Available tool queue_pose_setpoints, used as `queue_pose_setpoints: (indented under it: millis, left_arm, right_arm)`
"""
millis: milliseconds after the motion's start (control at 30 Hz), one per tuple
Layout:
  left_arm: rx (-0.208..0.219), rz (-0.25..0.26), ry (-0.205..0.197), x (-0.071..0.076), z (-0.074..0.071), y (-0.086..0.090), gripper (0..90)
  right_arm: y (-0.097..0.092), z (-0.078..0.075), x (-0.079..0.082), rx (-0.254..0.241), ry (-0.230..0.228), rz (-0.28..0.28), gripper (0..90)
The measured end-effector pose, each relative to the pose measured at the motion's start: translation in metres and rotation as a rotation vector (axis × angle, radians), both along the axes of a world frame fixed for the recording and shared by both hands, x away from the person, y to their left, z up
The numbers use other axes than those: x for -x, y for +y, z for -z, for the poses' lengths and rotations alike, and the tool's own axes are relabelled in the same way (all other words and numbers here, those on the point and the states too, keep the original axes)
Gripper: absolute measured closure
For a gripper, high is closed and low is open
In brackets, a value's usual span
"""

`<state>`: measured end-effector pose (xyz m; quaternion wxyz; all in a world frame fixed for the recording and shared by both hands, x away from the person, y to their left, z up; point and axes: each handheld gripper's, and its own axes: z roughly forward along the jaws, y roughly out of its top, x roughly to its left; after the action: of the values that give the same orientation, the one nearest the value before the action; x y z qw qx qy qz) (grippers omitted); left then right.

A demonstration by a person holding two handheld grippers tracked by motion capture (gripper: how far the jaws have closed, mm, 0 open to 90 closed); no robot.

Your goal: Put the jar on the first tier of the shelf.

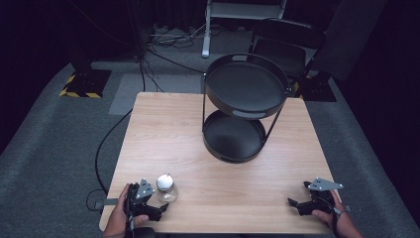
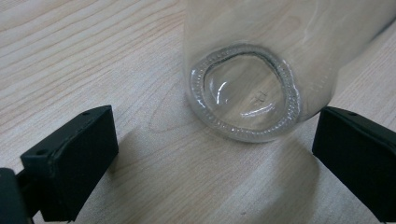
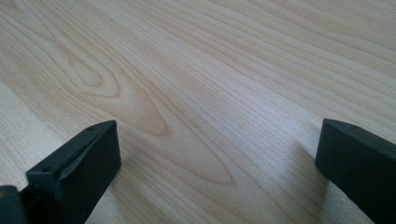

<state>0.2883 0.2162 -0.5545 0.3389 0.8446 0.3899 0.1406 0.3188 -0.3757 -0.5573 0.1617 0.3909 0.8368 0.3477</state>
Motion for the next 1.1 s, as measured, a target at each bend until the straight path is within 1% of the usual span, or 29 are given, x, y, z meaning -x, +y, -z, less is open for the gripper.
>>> queue_pose_setpoints:
  millis: [33,100,267,467,533,567,600,733,767,867,900,933,1033,1100]
  left_arm:
    - [-0.014,0.003,-0.004,0.000,0.000,-0.001,0.0]
    - [-0.019,0.002,-0.006,0.000,0.000,-0.001,0.0]
    - [-0.019,0.004,-0.008,0.001,0.000,-0.001,0.0]
    - [-0.019,-0.013,-0.002,0.002,-0.001,-0.001,0.1]
    - [-0.013,-0.013,-0.010,0.004,-0.002,-0.001,1.7]
    - [0.003,-0.017,-0.015,0.004,-0.004,-0.001,1.9]
    - [-0.004,-0.014,-0.020,0.004,-0.006,-0.001,2.1]
    - [-0.001,-0.004,-0.032,0.005,-0.011,-0.004,2.3]
    - [-0.004,-0.001,-0.044,0.005,-0.014,-0.006,2.1]
    - [0.003,-0.003,-0.049,0.005,-0.018,-0.008,2.1]
    - [0.006,-0.005,-0.047,0.005,-0.022,-0.010,2.1]
    - [0.006,-0.005,-0.047,0.005,-0.022,-0.010,2.2]
    - [0.016,0.004,-0.064,0.004,-0.030,-0.013,2.2]
    - [0.023,-0.001,-0.070,0.004,-0.031,-0.013,2.2]
  right_arm:
    - [0.000,0.000,0.000,0.000,0.000,0.000,0.0]
    - [0.000,0.000,0.000,0.000,0.000,0.000,0.0]
    - [0.000,0.000,0.000,0.000,0.000,0.001,0.0]
    - [0.000,0.000,0.000,0.000,0.000,0.001,0.0]
    - [0.000,0.000,0.000,0.000,0.000,0.001,0.0]
    - [0.000,0.000,0.000,0.000,0.000,0.001,0.0]
    - [0.000,0.000,0.000,0.000,0.000,0.001,0.0]
    - [0.000,0.000,0.000,0.000,0.000,0.002,0.0]
    - [0.000,0.000,0.000,0.000,0.000,0.002,0.0]
    - [0.000,0.000,0.000,0.000,0.000,0.002,0.0]
    - [0.000,0.000,0.000,0.000,0.000,0.001,0.0]
    - [0.000,0.000,0.000,0.000,0.000,0.001,0.0]
    - [0.000,0.000,0.000,0.000,0.000,0.002,0.0]
    - [0.000,0.000,0.000,0.000,0.000,0.001,0.0]
